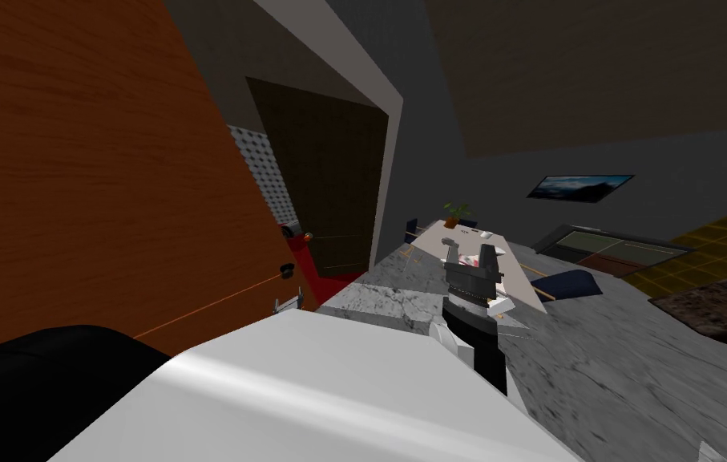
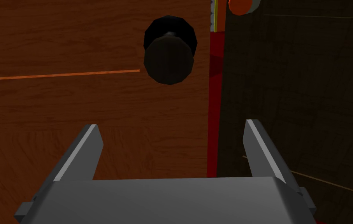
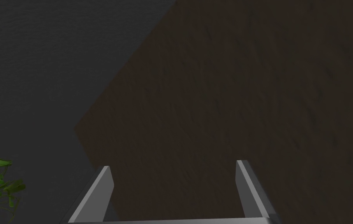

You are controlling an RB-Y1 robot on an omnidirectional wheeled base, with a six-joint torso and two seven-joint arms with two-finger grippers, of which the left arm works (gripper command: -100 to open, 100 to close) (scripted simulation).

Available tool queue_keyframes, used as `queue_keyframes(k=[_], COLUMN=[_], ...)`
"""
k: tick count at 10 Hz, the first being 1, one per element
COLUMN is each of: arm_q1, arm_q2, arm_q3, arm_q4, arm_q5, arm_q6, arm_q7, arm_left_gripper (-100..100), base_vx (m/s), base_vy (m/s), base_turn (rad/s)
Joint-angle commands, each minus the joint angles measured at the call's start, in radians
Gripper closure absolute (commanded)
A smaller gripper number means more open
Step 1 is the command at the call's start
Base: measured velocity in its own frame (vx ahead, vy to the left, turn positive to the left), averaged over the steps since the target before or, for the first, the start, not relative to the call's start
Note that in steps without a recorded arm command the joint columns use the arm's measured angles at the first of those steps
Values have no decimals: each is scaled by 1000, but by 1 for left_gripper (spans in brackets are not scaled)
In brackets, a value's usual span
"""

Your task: Push the door open

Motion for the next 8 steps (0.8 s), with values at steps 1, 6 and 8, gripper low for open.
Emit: queue_keyframes(k=[1,6,8], arm_q1=[0,-22,-29], arm_q2=[0,4,5], arm_q3=[0,20,26], arm_q4=[0,35,46], arm_q5=[0,6,8], arm_q6=[0,10,13], arm_q7=[0,15,19], arm_left_gripper=[-100,-100,-100], base_vx=[38,149,187], base_vy=[47,175,168], base_turn=[-17,-20,-12])
